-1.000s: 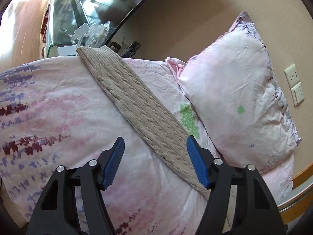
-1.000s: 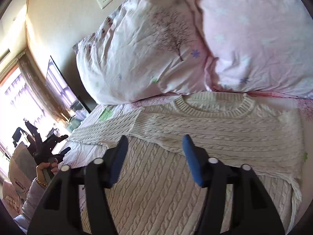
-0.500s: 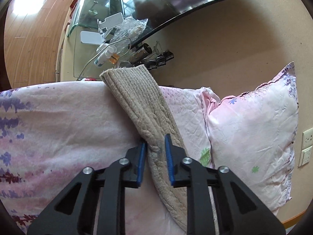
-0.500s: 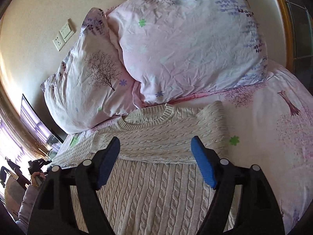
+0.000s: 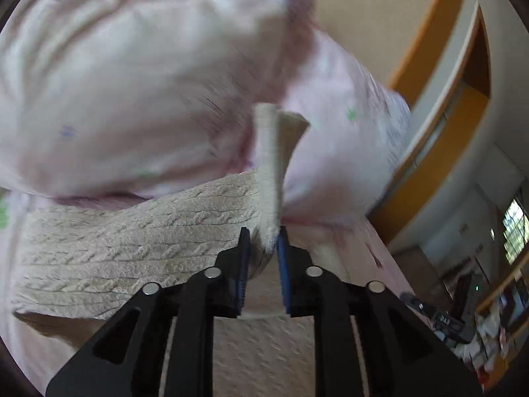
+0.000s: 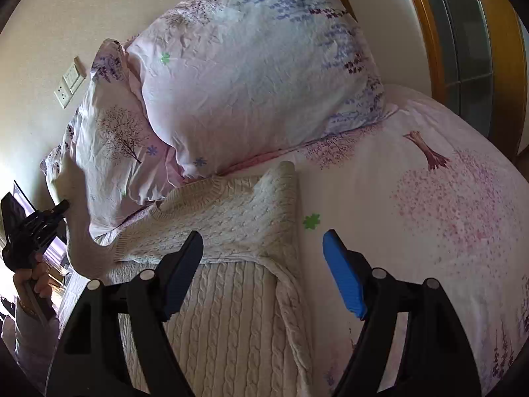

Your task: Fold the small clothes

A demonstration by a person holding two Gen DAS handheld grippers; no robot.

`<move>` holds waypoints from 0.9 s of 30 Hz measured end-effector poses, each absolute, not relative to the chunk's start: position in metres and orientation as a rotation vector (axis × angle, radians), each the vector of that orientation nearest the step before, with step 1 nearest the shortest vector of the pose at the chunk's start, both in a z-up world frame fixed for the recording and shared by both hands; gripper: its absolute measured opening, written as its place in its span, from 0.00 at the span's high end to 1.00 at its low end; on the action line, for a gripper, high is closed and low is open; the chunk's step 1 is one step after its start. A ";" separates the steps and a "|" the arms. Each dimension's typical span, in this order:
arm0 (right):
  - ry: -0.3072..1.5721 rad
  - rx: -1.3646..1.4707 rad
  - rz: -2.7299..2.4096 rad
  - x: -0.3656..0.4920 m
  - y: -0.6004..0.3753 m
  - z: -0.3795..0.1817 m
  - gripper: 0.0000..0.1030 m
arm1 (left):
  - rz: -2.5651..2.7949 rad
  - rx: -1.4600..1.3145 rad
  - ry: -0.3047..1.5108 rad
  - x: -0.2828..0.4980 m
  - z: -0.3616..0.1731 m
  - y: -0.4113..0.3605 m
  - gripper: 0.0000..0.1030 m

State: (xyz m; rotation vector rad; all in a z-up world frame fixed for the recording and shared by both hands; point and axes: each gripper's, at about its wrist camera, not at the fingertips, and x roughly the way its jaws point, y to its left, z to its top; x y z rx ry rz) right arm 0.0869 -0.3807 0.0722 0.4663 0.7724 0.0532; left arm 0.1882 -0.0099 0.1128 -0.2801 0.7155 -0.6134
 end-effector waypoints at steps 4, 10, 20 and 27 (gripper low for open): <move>0.836 0.496 0.072 0.070 -0.393 0.064 0.27 | -0.674 -0.135 0.959 0.191 0.056 -0.078 0.74; 0.963 0.535 0.183 0.025 -0.400 0.043 0.29 | -0.467 -0.160 0.872 0.105 0.062 0.052 0.45; 1.059 0.618 0.305 -0.051 -0.377 0.014 0.67 | -0.288 -0.378 0.958 -0.030 0.016 0.169 0.51; 1.118 0.626 0.468 -0.068 -0.346 0.011 0.86 | -0.369 -0.469 0.953 -0.066 0.002 0.143 0.68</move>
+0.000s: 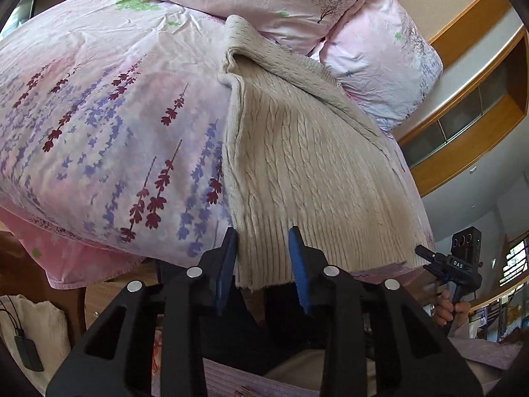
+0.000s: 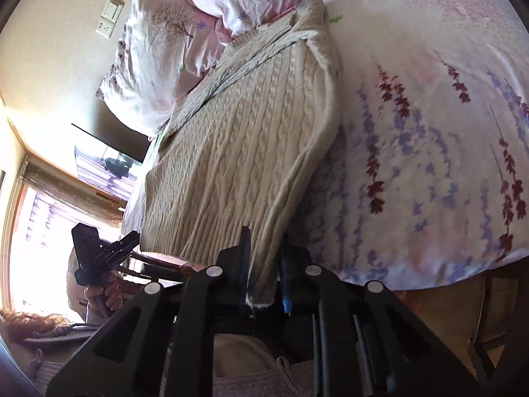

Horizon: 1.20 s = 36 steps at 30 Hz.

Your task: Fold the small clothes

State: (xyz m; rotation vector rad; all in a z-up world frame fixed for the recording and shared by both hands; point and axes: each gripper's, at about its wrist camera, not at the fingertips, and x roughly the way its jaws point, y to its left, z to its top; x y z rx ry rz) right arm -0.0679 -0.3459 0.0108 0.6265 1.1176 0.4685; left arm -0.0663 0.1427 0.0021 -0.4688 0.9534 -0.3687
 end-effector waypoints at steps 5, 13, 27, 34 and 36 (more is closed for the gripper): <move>1.103 0.619 0.495 -0.063 -0.341 0.017 0.90 | -0.364 -0.491 0.985 -0.066 -0.001 0.141 0.80; 1.019 0.633 0.521 -0.041 -0.346 0.038 0.92 | -0.435 -0.430 1.057 -0.059 0.006 0.125 0.93; 0.662 0.788 0.186 0.222 -0.379 0.069 0.68 | -0.184 -0.391 0.619 0.211 0.101 0.138 0.80; 0.708 0.686 0.142 0.203 -0.385 0.032 0.34 | -0.231 -0.525 0.817 0.219 0.046 0.180 0.21; 0.704 0.737 0.172 0.204 -0.391 0.025 0.34 | -0.255 -0.559 0.869 0.217 0.033 0.183 0.21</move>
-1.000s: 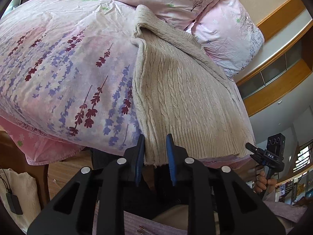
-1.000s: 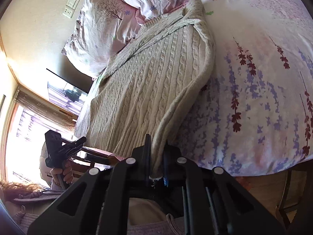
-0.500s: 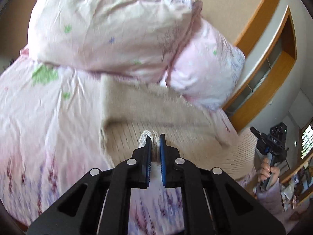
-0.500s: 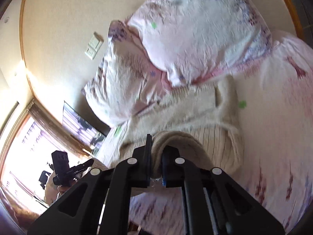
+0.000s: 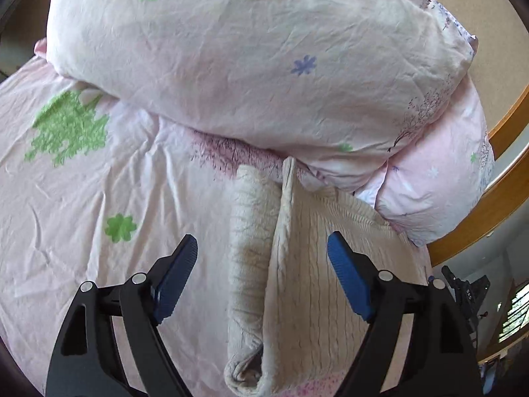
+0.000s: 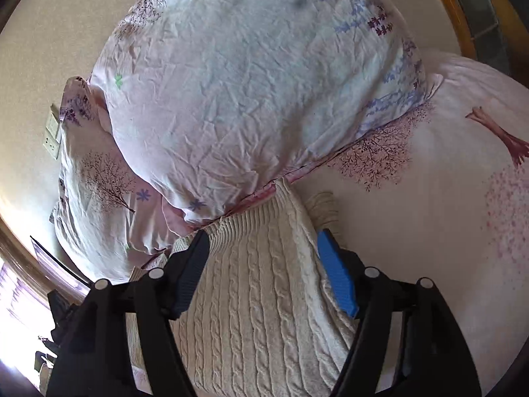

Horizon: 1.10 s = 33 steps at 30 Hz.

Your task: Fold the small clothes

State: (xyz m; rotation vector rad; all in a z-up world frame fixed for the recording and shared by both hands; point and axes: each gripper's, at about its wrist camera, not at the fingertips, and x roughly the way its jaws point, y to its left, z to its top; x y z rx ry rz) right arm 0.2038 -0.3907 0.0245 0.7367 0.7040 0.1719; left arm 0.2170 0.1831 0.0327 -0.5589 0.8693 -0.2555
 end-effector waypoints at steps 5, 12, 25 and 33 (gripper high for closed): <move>0.708 0.779 0.196 0.206 -0.394 0.015 0.34 | -0.288 -0.565 0.957 0.224 0.010 0.161 0.26; 0.678 0.792 0.246 0.200 -0.395 0.022 0.34 | -0.342 -0.749 0.943 0.226 0.017 0.143 0.83; 0.646 0.796 0.074 0.181 -0.473 0.046 0.30 | -1.022 -0.953 1.080 0.272 0.070 -0.160 0.79; 0.977 0.954 0.302 0.221 -0.495 0.009 0.06 | -0.634 -0.562 0.900 0.231 0.077 -0.052 0.27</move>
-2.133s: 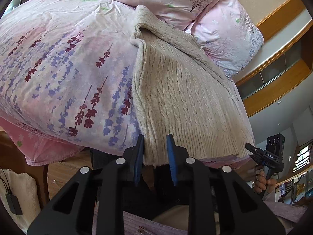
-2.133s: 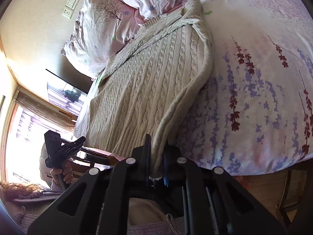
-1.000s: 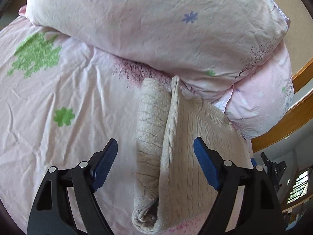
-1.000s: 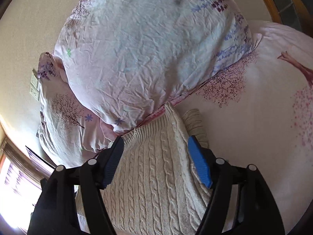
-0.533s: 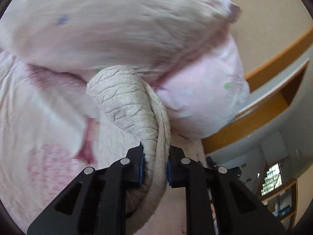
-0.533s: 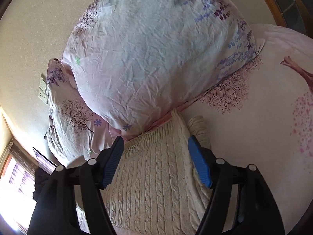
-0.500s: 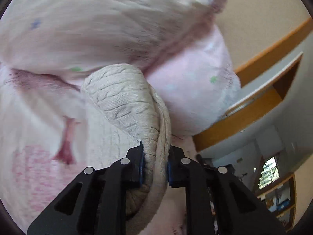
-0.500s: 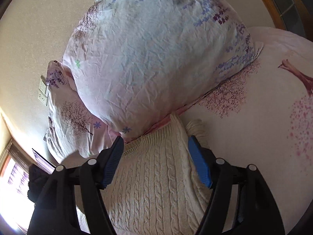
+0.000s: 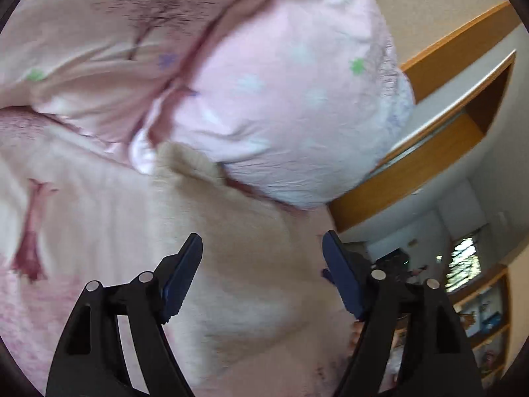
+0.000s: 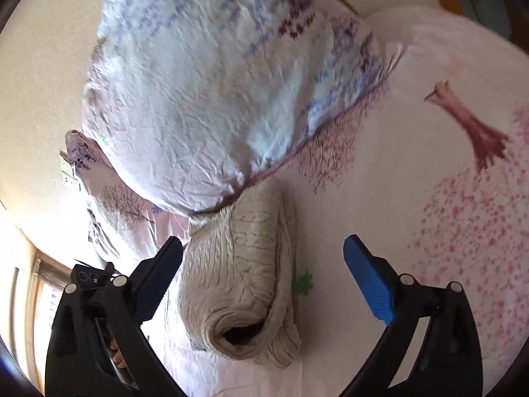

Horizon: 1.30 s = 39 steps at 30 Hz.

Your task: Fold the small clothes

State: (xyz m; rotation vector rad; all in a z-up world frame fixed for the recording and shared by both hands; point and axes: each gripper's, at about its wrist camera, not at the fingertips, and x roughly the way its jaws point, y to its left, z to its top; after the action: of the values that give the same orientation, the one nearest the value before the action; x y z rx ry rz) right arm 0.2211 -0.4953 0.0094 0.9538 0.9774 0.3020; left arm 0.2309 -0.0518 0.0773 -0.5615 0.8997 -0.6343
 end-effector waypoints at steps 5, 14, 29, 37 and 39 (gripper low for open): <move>1.151 0.932 0.355 0.253 -0.460 -0.018 0.13 | -0.517 -0.516 1.039 0.237 0.036 -0.043 0.23; 1.151 0.922 0.421 0.248 -0.429 -0.029 0.63 | -0.500 -0.457 1.033 0.243 0.007 -0.088 0.29; 0.997 0.733 0.444 0.213 -0.363 0.022 0.49 | -0.349 -0.170 0.835 0.182 0.063 0.038 0.44; 1.108 0.591 0.349 0.242 -0.334 0.012 0.92 | -0.365 -0.166 0.766 0.159 0.080 0.029 0.32; 1.083 0.665 0.256 0.245 -0.352 0.011 0.93 | -0.353 -0.142 0.753 0.146 0.081 0.030 0.32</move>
State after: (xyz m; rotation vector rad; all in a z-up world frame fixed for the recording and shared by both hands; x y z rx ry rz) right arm 0.2446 -0.3523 0.0106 0.6646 1.0828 0.2557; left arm 0.1458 0.0303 0.0812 -0.1423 0.7532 -0.3530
